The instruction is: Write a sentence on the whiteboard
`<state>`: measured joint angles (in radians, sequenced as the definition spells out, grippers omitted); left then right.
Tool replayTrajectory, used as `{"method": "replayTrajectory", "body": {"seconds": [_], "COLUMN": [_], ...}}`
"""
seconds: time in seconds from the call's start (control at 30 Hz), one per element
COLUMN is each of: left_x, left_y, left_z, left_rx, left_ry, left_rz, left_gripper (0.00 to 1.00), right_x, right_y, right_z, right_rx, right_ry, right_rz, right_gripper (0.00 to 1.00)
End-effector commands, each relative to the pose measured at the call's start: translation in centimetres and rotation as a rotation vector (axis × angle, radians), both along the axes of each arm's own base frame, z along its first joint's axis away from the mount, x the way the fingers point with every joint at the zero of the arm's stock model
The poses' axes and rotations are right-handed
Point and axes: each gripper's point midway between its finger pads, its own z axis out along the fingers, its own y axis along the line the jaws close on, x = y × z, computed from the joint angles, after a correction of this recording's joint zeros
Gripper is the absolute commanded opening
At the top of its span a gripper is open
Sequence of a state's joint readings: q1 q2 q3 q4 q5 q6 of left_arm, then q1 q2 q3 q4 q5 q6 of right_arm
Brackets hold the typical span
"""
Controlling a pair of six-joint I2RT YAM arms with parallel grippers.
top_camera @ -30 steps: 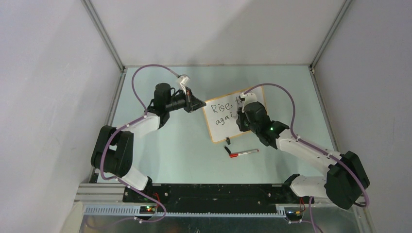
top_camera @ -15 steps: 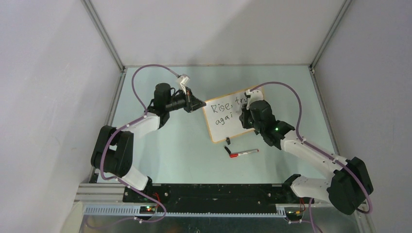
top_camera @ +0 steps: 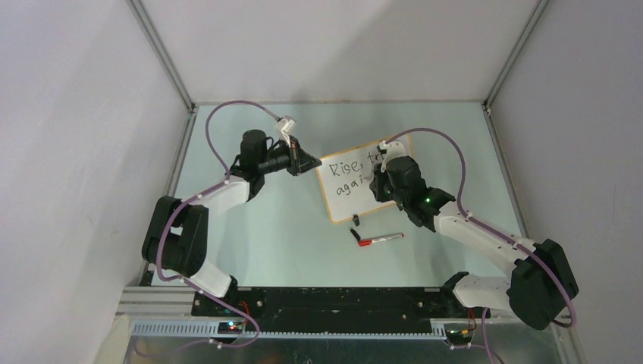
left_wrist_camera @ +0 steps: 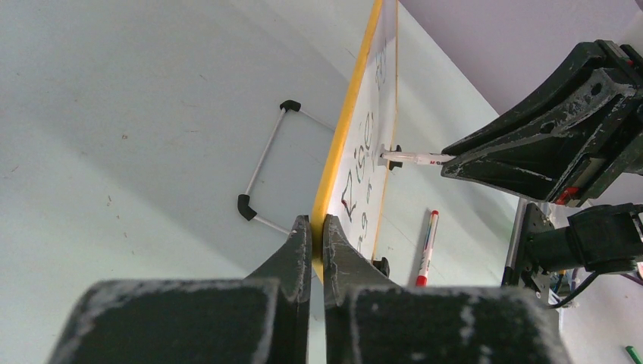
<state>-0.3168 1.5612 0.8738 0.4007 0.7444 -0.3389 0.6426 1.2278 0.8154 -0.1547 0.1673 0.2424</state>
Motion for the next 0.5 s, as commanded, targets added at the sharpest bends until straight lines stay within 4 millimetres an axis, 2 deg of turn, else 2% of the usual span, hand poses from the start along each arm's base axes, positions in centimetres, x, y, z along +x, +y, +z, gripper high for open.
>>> {"method": "replayTrajectory", "body": {"seconds": [0.0,0.47], "left_x": [-0.14,-0.2], "left_y": [-0.27,-0.35], "left_z": [0.42,0.37], "left_rx": [0.031,0.024], "left_ry": [-0.034,-0.032], "left_rz": [-0.011,-0.016], "left_gripper": [0.03,0.03], "right_x": [1.02,1.54], "right_y": [0.72,0.57], "right_z": [2.03,2.04], "right_rx": [0.041,0.032], "right_ry": [-0.055,-0.057], "right_rz": [0.006,-0.011], "right_gripper": [0.0,0.0]}}
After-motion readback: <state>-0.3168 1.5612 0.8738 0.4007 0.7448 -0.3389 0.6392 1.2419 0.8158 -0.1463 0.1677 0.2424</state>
